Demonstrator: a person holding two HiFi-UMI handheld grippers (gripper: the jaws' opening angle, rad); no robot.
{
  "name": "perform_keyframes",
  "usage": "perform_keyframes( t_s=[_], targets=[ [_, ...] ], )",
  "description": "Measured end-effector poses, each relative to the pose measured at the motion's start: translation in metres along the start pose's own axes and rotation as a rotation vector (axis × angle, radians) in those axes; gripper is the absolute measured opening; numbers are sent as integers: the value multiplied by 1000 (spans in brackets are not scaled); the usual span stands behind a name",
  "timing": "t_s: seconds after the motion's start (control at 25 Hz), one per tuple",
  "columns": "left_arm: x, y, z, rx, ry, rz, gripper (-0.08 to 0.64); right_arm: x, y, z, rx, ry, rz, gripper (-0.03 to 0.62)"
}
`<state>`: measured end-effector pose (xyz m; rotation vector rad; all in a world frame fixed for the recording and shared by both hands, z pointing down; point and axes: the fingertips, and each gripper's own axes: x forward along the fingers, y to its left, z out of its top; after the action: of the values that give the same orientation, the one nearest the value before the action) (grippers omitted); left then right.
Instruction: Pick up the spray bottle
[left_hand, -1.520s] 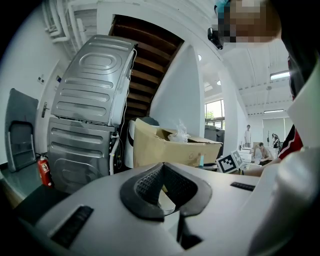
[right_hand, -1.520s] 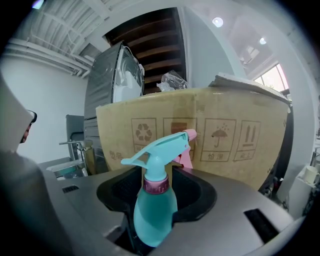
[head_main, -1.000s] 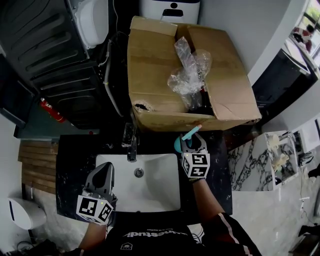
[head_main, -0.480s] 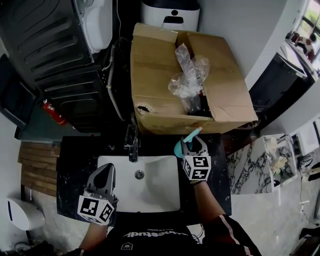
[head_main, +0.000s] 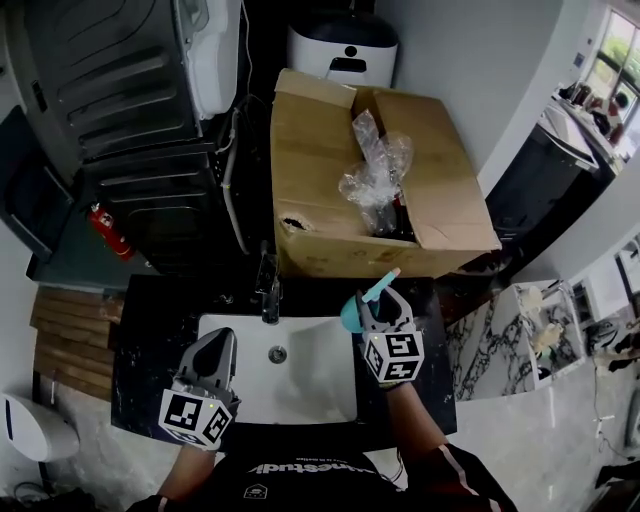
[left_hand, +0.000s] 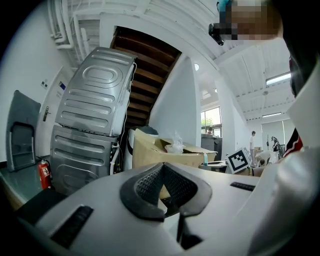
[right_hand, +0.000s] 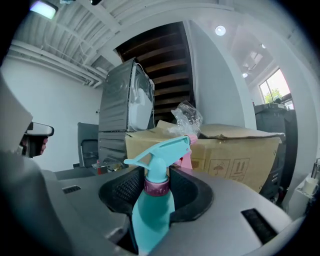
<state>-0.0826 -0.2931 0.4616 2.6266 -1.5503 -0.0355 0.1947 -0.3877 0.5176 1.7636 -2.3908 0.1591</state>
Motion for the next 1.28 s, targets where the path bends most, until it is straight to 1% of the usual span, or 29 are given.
perform_keyframes(
  t_s=[0.16, 0.48, 0.76, 0.88, 1.0, 1.28],
  targets=[
    [-8, -4, 6, -6, -22, -8, 15, -23, 31, 21, -4, -10, 62, 184],
    [-18, -9, 20, 10, -68, -35, 15, -73, 110, 68, -27, -71, 226, 184],
    [-21, -21, 30, 44, -94, -66, 15, -106, 167, 88, -70, -101, 347, 184],
    [-21, -27, 30, 48, -99, -88, 15, -112, 181, 87, -75, -97, 369, 184],
    [-22, -30, 29, 48, -99, -101, 15, -114, 188, 83, -51, -92, 379, 184],
    [-24, -28, 26, 44, -89, -107, 15, -117, 195, 77, -85, -23, 361, 183]
  ],
)
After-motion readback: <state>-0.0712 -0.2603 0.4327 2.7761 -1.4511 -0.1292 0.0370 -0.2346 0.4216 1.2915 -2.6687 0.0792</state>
